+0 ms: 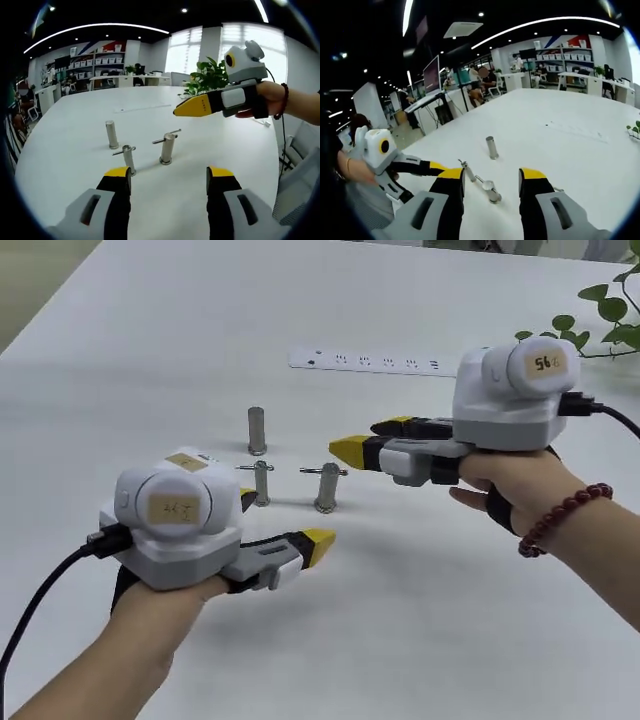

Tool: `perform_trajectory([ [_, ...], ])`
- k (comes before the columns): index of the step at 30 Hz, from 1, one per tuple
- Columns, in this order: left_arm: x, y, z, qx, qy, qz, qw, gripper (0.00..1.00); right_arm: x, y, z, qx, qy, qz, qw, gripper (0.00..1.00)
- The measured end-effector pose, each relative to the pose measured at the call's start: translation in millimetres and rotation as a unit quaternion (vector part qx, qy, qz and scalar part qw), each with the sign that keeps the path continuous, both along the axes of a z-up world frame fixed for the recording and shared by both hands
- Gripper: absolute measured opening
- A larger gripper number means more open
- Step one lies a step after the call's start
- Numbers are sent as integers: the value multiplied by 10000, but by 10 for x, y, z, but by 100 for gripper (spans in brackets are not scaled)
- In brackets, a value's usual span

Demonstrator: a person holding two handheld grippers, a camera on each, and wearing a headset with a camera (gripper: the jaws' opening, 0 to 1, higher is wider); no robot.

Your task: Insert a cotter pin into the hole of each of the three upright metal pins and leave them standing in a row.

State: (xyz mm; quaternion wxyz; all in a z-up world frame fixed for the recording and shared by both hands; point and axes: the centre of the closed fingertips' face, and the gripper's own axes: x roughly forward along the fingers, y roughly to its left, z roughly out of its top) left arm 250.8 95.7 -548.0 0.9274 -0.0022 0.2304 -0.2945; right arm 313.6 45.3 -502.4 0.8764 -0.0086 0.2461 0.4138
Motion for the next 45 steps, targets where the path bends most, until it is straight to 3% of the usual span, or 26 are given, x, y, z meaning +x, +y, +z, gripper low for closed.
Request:
perform_trajectory([
  [3, 7, 76, 33, -24, -108, 83, 9999, 60, 53, 103, 4, 51, 14, 9, 10000, 39],
  [9, 31, 193, 93, 11, -258, 223, 9994, 65, 200, 300, -10, -123, -128, 29, 9998, 38],
  [11, 86, 246, 146, 25, -442, 373, 9983, 65, 351, 357, -21, -155, -187, 40, 9997, 37],
  [13, 102, 259, 180, 23, -542, 362, 9979, 65, 402, 440, -29, -200, -250, 57, 9995, 37],
  [15, 144, 274, 274, -132, -800, 436, 9958, 67, 449, 532, -40, -204, -278, 53, 9994, 36],
  [16, 146, 268, 295, -192, -846, 415, 9954, 69, 488, 565, -53, -214, -279, 63, 9994, 36],
  [18, 157, 290, 311, -245, -859, 468, 9949, 72, 562, 666, -84, -246, -322, 81, 9991, 36],
  [21, 166, 311, 300, -134, -899, 462, 9948, 75, 601, 774, -114, -258, -438, 145, 9986, 36],
  [27, 191, 338, 339, -153, -1024, 503, 9934, 81, 769, 874, -224, -391, -594, 92, 9974, 33],
  [36, 209, 387, 293, -98, -934, 544, 9941, 81, 1020, 953, -339, -704, -892, -61, 9935, 32],
  [41, 216, 390, 293, -148, -902, 569, 9942, 81, 1072, 998, -451, -751, -718, -64, 9946, 31],
  [44, 224, 396, 319, -164, -950, 580, 9937, 79, 1089, 1017, -484, -843, -761, -29, 9935, 29],
  [45, 227, 398, 331, -176, -977, 589, 9933, 78, 1100, 1043, -470, -710, -701, -54, 9950, 29],
])
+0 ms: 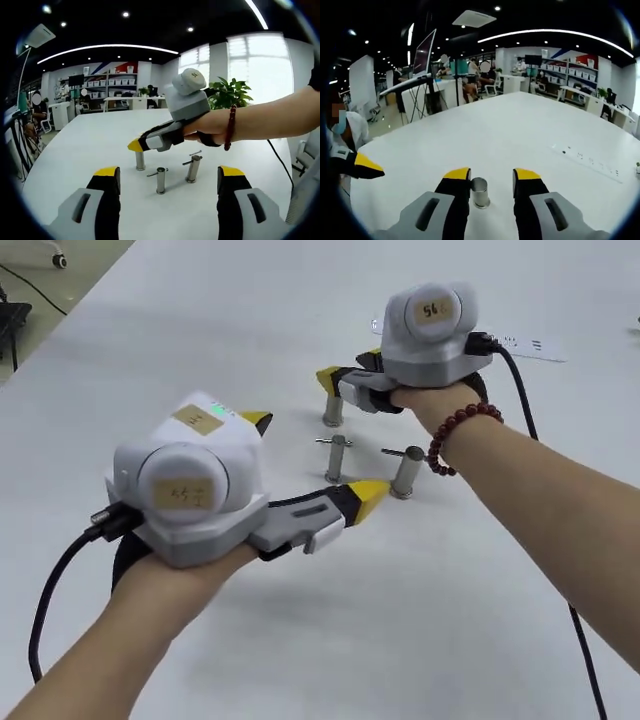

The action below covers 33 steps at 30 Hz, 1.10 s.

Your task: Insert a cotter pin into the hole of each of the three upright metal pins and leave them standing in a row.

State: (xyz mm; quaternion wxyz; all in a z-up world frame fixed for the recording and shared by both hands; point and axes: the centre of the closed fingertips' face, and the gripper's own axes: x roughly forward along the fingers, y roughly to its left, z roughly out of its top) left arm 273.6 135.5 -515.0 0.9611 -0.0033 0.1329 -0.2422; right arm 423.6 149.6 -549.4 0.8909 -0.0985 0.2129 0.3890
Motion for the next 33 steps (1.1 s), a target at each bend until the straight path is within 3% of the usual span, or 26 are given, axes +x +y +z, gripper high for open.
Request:
perform_trajectory([
  [4, 17, -20, 95, -183, -202, 2, 9996, 78, 24, 48, 0, -11, 65, -16, 10000, 30],
  [8, 30, -11, 125, -283, -225, 30, 9993, 78, -14, 135, -10, 2, 149, 113, 9998, 21],
  [14, 24, 4, 126, -90, -277, 21, 9996, 81, 18, 163, -32, 11, 211, 139, 9997, 18],
  [18, 26, 5, 111, -82, -215, 31, 9997, 82, 30, 152, -40, 17, 266, 122, 9996, 19],
  [21, 32, 24, 106, -146, -151, 67, 9998, 81, -20, 153, -39, 27, 317, 180, 9993, 18],
  [24, 38, 51, 138, -157, -203, 110, 9996, 81, -63, 138, -37, -29, 320, 214, 9993, 18],
  [27, 51, 69, 140, -136, -226, 115, 9996, 81, -117, 105, -139, -244, 436, 277, 9984, 16],
  [33, 43, 63, 111, -25, -188, 79, 9998, 81, -199, 93, -199, -230, 598, 288, 9975, 11],
])
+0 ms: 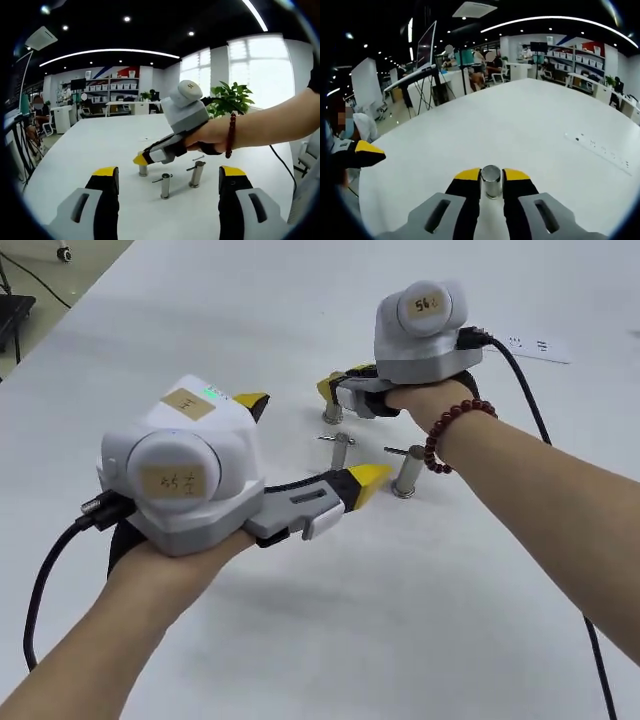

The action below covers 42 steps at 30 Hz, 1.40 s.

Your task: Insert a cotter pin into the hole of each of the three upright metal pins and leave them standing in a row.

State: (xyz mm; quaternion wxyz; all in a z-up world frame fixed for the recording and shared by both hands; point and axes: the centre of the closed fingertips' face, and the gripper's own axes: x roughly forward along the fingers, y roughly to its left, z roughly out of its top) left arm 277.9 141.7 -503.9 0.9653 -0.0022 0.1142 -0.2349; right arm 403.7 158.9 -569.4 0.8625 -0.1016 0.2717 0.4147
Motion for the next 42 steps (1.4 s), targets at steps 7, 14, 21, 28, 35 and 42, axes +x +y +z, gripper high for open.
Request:
perform_trajectory([
  [7, 5, 4, -7, 27, 13, -7, 10000, 81, 10, 12, 29, 50, 27, -6, 10000, 10],
  [14, -5, -27, -24, -41, 94, -87, 9999, 83, 4, -7, 38, -65, -43, 85, 9999, 9],
  [21, -27, -53, -91, 297, 164, -219, 9992, 86, 9, -68, 33, -170, -32, 98, 9998, 8],
  [28, -47, -122, -69, 258, 134, -371, 9989, 95, -54, -223, 54, -262, 24, 57, 9996, 8],
  [35, -83, -189, -81, 194, 275, -525, 9981, 99, -67, -451, 133, -333, 11, -40, 9994, 8],
  [42, -111, -189, -31, 174, 298, -570, 9978, 99, -57, -758, 157, -397, 35, -261, 9989, 8],
])
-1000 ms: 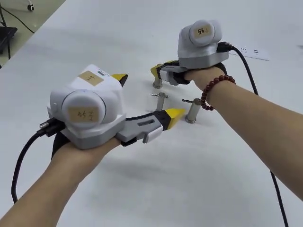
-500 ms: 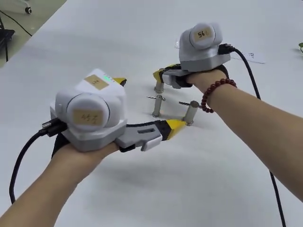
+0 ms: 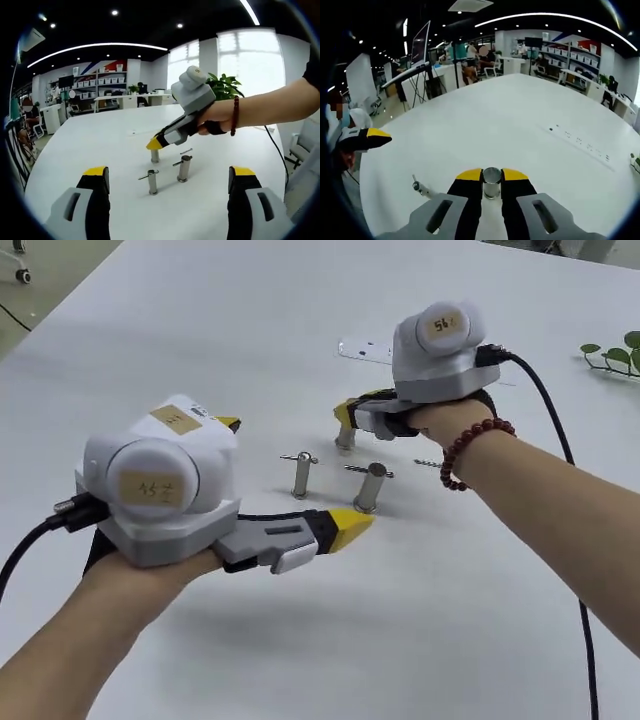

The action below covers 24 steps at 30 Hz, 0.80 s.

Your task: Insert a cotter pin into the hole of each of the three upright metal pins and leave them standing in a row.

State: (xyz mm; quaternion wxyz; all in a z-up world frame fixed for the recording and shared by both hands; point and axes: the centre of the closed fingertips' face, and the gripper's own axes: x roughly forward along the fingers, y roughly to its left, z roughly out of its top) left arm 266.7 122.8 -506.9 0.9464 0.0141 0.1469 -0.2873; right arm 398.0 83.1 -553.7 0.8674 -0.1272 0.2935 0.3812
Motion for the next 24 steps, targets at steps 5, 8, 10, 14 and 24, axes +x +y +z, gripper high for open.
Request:
perform_trajectory([
  [5, -29, -11, 8, 54, 1, -39, 10000, 99, -41, -298, 14, -12, 66, -280, 9996, 8],
  [8, -61, -9, -16, 231, 12, -65, 9997, 99, -77, -447, 25, -38, 68, -400, 9992, 8],
  [10, -71, -6, -20, 258, 17, -67, 9996, 99, -101, -524, 31, -53, 56, -460, 9989, 8],
  [14, -128, -18, -34, 143, 174, -67, 9997, 96, -182, -693, 34, -108, 62, -579, 9982, 8],
  [24, -184, 9, 74, 360, 4, -20, 9993, 96, -455, -947, 76, -196, -21, -776, 9968, 8],
])
